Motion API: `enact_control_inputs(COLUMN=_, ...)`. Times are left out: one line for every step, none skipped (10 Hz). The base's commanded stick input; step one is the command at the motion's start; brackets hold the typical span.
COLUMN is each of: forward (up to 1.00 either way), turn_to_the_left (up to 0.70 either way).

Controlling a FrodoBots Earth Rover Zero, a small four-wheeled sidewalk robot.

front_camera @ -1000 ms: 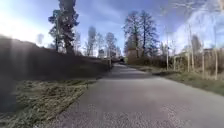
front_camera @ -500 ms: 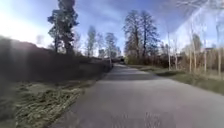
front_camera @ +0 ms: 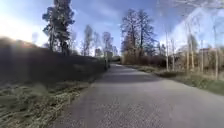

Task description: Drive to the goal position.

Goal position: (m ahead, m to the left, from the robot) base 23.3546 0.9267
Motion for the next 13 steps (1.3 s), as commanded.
enact_control_inputs(forward=1.0, turn_to_the_left=0.0)
enact_control_inputs(forward=1.0, turn_to_the_left=0.0)
enact_control_inputs(forward=1.0, turn_to_the_left=0.0)
enact_control_inputs(forward=1.0, turn_to_the_left=0.0)
enact_control_inputs(forward=1.0, turn_to_the_left=0.0)
enact_control_inputs(forward=1.0, turn_to_the_left=0.0)
enact_control_inputs(forward=1.0, turn_to_the_left=0.0)
enact_control_inputs(forward=1.0, turn_to_the_left=0.0)
enact_control_inputs(forward=1.0, turn_to_the_left=0.0)
enact_control_inputs(forward=1.0, turn_to_the_left=0.0)
enact_control_inputs(forward=1.0, turn_to_the_left=0.0)
enact_control_inputs(forward=1.0, turn_to_the_left=0.0)
enact_control_inputs(forward=1.0, turn_to_the_left=0.0)
